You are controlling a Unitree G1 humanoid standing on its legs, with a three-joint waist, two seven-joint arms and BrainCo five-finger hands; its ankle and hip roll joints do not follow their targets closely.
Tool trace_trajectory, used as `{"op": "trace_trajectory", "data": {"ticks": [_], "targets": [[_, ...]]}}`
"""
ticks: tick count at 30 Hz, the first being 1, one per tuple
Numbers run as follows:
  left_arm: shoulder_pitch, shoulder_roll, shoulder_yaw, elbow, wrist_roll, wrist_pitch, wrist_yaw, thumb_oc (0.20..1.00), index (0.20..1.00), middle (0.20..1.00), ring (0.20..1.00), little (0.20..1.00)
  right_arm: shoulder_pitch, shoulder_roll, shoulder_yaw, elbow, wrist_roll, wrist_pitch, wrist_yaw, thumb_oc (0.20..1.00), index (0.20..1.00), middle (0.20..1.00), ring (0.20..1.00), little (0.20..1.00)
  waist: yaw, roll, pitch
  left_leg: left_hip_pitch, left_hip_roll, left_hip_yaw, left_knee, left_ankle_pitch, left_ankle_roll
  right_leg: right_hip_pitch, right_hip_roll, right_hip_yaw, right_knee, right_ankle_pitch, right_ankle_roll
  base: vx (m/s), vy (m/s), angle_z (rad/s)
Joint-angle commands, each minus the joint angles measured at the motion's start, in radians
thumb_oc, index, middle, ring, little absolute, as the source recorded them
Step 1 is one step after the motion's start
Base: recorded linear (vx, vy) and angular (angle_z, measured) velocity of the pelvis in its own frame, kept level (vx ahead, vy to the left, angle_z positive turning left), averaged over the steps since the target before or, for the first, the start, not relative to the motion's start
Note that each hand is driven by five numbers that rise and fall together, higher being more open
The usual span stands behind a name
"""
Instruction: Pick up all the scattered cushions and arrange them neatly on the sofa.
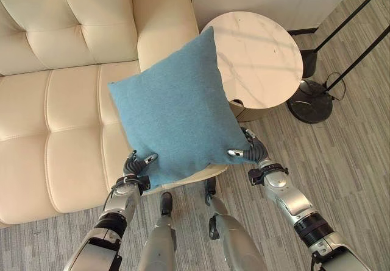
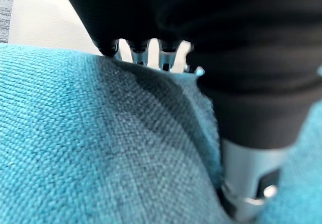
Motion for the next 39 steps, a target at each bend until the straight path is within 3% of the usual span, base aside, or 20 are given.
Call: {"op": "trace_trajectory", "data": {"ticks": [1,8,20,31,34,39], "targets": [[-0.047,-0.025,-0.014,-0.114,0.054,-0.046,0.009,1.0,1.0,1.0,1.0,1.0,-0.026,-0.026,0.005,-0.081,-0.032,-0.042,-0.011,1.0,1.0,1.0,1.0,1.0,0.013,0.045,0.005,0.006,0.043,-0.02,-0.045,-0.009,0.003,0.075,-0.029,-0.007,0.13,-0.187,0.023,0.01,0.011,0.07],[0.036,0.06,0.101,-0.223,0.084,-0.065,0.021,1.0,1.0,1.0,1.0,1.0,0.019,-0.096,-0.091,-0.127,-0.087,-0.027,0.0,1.0,1.0,1.0,1.0,1.0,0.028,0.054,0.012,0.026,0.037,-0.024,-0.054,-0.01,0.002,0.095,-0.033,-0.014,0.13,-0.188,0.025,-0.01,0.007,0.05],[-0.004,0.102,0.165,-0.071,0.045,-0.06,0.036,1.0,1.0,1.0,1.0,1.0,0.037,-0.103,-0.093,-0.112,-0.087,-0.023,0.014,1.0,1.0,1.0,1.0,1.0,0.036,0.048,0.037,-0.005,0.033,-0.03,-0.035,-0.003,-0.002,0.074,-0.04,-0.023,0.139,-0.183,0.023,0.0,0.0,0.0],[-0.111,-0.002,0.08,0.077,-0.131,-0.056,0.014,1.0,1.0,1.0,1.0,1.0,-0.159,0.018,0.061,0.001,0.004,-0.028,-0.04,1.0,1.0,1.0,1.0,1.0,0.05,0.033,0.064,-0.051,0.036,-0.041,-0.013,0.002,-0.009,0.042,-0.037,-0.03,0.15,-0.187,0.016,0.0,0.0,0.02],[-0.227,-0.075,0.034,0.16,-0.257,-0.043,-0.023,1.0,1.0,1.0,1.0,1.0,-0.258,0.064,0.134,0.019,0.041,-0.03,-0.056,1.0,1.0,1.0,1.0,1.0,0.044,0.007,0.083,-0.077,0.041,-0.047,-0.005,0.008,-0.017,0.018,-0.032,-0.036,0.161,-0.185,0.016,-0.03,-0.029,0.08],[-0.343,-0.132,-0.036,0.169,-0.322,-0.013,-0.086,1.0,1.0,1.0,1.0,1.0,-0.359,0.084,0.19,0.029,0.073,-0.027,-0.065,1.0,1.0,1.0,1.0,1.0,0.034,-0.014,0.116,-0.101,0.044,-0.049,0.008,0.014,-0.025,0.002,-0.028,-0.039,0.169,-0.181,0.018,-0.02,-0.011,0.05]]}}
